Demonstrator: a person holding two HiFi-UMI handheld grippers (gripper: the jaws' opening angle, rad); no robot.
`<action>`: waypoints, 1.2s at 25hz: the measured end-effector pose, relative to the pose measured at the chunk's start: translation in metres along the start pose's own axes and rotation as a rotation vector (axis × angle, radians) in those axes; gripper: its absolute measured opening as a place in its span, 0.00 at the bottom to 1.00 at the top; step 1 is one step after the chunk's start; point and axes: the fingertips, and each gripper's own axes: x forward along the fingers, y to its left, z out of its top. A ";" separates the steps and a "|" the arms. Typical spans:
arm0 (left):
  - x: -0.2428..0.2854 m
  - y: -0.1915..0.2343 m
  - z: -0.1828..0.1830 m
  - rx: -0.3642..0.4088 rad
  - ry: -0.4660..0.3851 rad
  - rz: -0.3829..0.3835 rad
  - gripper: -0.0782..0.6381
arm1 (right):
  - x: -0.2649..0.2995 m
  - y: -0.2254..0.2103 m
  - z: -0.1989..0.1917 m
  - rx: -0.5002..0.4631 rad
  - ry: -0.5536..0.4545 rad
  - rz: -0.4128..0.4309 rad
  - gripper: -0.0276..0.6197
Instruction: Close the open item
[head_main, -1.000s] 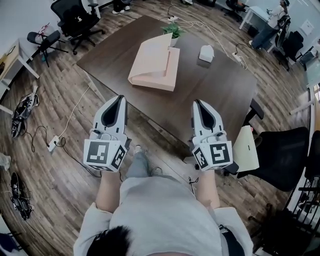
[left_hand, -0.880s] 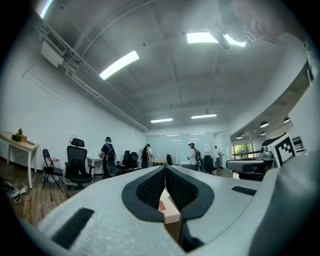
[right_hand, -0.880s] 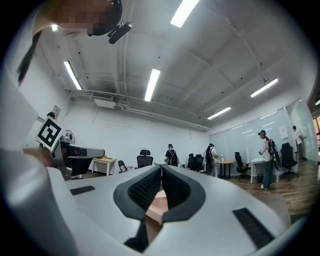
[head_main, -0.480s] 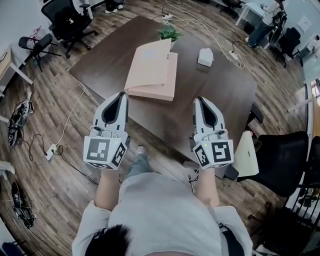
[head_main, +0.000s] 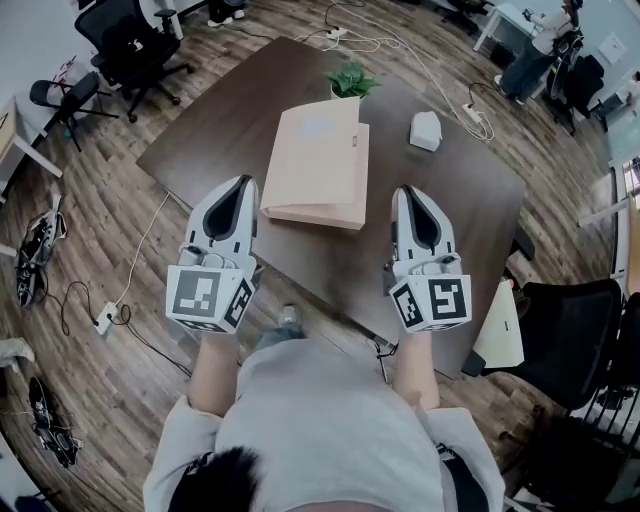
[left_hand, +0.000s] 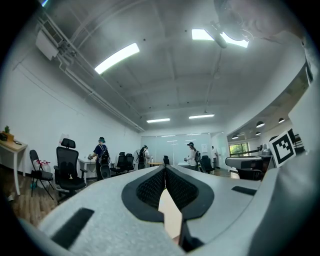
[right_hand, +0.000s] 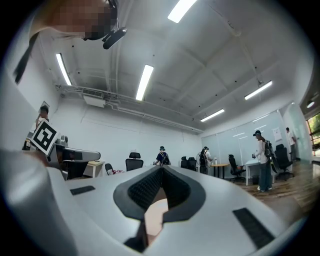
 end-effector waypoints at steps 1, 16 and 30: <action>0.005 0.005 0.000 0.004 0.000 -0.006 0.12 | 0.006 0.000 0.000 0.000 -0.001 -0.007 0.06; 0.069 0.039 -0.017 0.052 0.009 -0.172 0.12 | 0.057 -0.007 -0.006 -0.030 0.008 -0.116 0.06; 0.100 -0.007 -0.090 0.207 0.144 -0.348 0.12 | 0.052 -0.029 -0.027 -0.039 0.092 -0.148 0.06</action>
